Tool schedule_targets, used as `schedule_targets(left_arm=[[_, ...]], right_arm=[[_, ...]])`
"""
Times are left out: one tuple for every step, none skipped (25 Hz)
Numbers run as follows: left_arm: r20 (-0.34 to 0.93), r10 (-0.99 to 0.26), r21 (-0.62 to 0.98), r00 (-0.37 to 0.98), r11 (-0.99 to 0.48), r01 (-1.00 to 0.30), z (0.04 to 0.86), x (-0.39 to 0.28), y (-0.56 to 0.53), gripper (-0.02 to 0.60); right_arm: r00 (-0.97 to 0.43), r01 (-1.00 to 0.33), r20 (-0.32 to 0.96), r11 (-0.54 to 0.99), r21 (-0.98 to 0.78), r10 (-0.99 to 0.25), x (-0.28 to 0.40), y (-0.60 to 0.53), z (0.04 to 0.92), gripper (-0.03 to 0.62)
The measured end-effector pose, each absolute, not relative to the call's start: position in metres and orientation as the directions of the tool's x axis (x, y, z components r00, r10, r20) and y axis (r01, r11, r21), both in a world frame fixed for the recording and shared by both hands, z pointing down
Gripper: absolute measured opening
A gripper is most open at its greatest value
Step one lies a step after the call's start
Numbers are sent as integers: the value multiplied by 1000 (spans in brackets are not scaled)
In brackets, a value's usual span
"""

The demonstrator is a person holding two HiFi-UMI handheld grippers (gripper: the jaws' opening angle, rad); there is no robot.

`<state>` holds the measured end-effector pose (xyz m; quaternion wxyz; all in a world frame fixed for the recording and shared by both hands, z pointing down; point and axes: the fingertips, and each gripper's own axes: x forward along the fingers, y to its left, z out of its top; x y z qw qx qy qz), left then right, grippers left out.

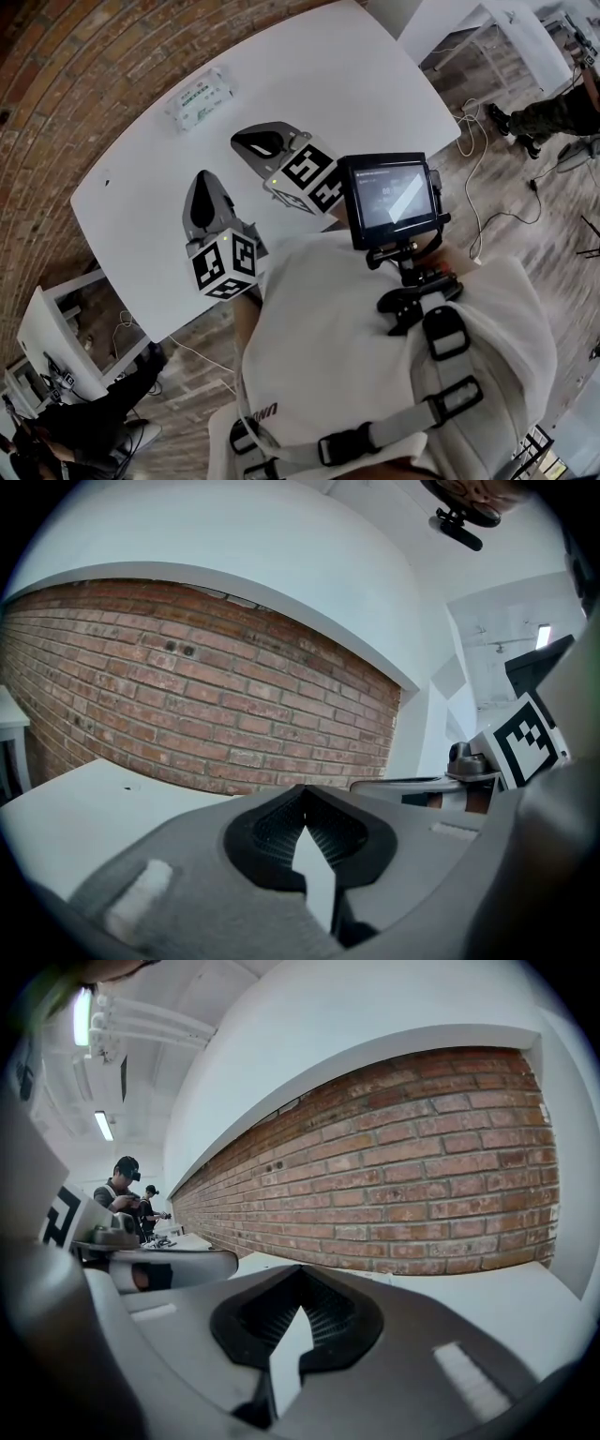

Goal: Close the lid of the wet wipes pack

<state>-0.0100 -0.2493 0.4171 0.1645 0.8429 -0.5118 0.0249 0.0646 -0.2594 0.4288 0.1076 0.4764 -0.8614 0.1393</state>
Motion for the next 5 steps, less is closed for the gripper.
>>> schedule_targets(left_arm=[[210, -855, 252, 475, -422, -871, 417, -10, -251, 0], [209, -855, 252, 475, -422, -871, 417, -10, -252, 0], [208, -855, 253, 476, -423, -870, 416, -10, -253, 0], [207, -855, 254, 476, -423, -870, 415, -9, -254, 0], [207, -854, 256, 477, -423, -869, 414, -9, -255, 0]], right_arm=[[-525, -849, 318, 510, -134, -789, 63, -261, 429, 6], [-526, -848, 318, 513, -132, -789, 63, -262, 429, 6], [-527, -848, 319, 514, -131, -788, 62, -262, 428, 6], [-528, -847, 320, 516, -130, -787, 62, -263, 428, 6], [-528, -846, 322, 517, -129, -786, 62, -264, 427, 6]])
